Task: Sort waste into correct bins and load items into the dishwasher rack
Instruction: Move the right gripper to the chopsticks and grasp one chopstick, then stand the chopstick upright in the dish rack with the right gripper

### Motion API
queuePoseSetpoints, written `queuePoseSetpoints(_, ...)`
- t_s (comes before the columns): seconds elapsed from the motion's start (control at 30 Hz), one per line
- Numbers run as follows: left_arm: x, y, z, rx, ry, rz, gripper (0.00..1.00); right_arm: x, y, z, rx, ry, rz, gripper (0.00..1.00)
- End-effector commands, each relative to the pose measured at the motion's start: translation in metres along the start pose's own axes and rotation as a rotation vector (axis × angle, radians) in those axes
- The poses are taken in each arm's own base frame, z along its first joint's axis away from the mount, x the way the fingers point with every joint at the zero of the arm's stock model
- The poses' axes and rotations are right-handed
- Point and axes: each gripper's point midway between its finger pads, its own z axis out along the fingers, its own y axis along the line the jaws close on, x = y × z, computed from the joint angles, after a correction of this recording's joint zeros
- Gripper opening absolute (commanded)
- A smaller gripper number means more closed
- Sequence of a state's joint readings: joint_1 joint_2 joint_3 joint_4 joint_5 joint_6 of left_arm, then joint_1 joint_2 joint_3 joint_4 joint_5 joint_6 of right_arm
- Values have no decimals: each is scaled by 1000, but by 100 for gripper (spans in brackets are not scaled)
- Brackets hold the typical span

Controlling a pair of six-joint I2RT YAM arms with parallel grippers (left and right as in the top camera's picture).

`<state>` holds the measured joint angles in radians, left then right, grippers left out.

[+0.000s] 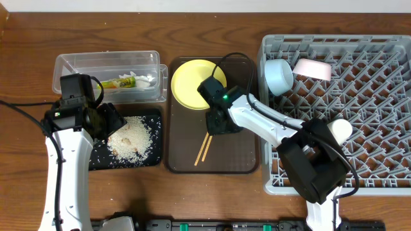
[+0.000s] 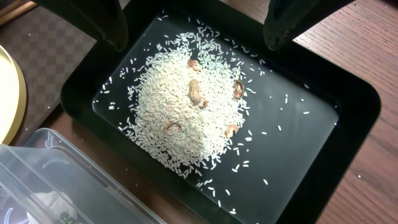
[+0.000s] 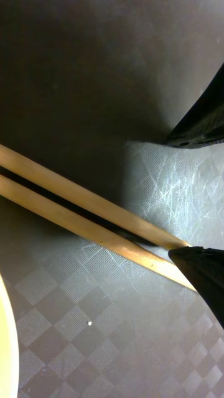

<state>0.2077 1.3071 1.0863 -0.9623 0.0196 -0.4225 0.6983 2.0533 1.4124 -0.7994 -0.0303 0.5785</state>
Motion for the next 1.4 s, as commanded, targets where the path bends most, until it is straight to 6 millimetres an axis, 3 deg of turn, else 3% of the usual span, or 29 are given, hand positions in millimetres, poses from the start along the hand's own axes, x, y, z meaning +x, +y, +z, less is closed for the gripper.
queuePoseSetpoints(0.0, 0, 2, 0, -6, -2, -9, 73, 6, 1, 8, 26, 9, 22, 50)
queuePoseSetpoints(0.47, 0, 2, 0, -6, -2, -9, 73, -7, 10, 8, 1, -52, 47, 49)
queuePoseSetpoints(0.67, 0, 2, 0, -6, -2, -9, 73, 0, 4, 8, 39, -29, 41, 49)
queuePoseSetpoints(0.83, 0, 2, 0, -6, -2, -9, 73, 11, -3, 8, 70, 14, 52, 34)
queuePoseSetpoints(1.07, 0, 2, 0, -6, -2, -9, 73, 17, -14, 7, 92, 48, 76, 1)
queuePoseSetpoints(1.23, 0, 2, 0, -6, -2, -9, 73, 13, -20, 6, 93, 47, 95, 1)
queuePoseSetpoints(1.37, 0, 2, 0, -6, -2, -9, 73, 2, -31, -10, 84, 19, 103, 1)
